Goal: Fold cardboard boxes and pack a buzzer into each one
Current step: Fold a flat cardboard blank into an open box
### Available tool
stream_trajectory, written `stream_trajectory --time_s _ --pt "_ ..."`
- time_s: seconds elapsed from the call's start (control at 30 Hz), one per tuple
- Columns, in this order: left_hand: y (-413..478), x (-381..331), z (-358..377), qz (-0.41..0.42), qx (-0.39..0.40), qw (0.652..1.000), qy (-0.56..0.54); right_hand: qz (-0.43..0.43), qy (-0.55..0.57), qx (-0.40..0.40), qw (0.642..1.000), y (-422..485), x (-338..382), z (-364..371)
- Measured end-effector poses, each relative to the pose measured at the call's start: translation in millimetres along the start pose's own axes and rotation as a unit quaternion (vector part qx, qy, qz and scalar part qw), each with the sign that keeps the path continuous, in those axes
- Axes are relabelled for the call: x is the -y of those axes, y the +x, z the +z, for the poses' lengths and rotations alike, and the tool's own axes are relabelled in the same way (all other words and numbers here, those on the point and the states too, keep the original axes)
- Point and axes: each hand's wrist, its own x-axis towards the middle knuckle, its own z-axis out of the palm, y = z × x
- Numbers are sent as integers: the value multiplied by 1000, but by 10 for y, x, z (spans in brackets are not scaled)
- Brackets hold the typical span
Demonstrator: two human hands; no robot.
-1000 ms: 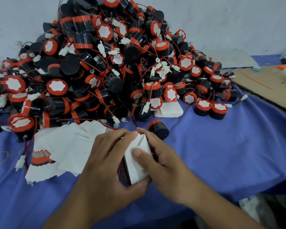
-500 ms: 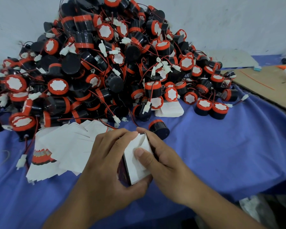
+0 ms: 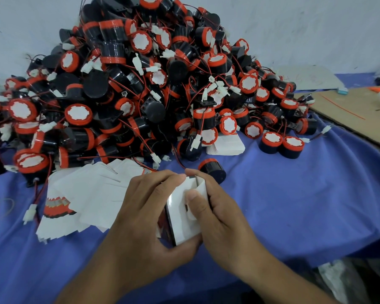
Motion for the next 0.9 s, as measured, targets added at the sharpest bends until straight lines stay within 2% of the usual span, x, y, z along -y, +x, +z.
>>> stream_trajectory --time_s 0.23,0.5,0.6,0.7,0.9 --pt "2 21 -19 4 -3 1000 3 -4 -9 36 999 27 19 -30" --pt "2 10 1 21 0 1000 22 -1 -95 66 993 12 23 -47" --pt "5 18 -1 20 0 1000 23 17 -48 66 997 -21 -11 -34" --pt "2 28 5 9 -2 1000 10 36 52 50 997 -13 -25 -5" --pt "-43 83 -44 -25 5 999 -23 67 250 82 962 81 10 -51"
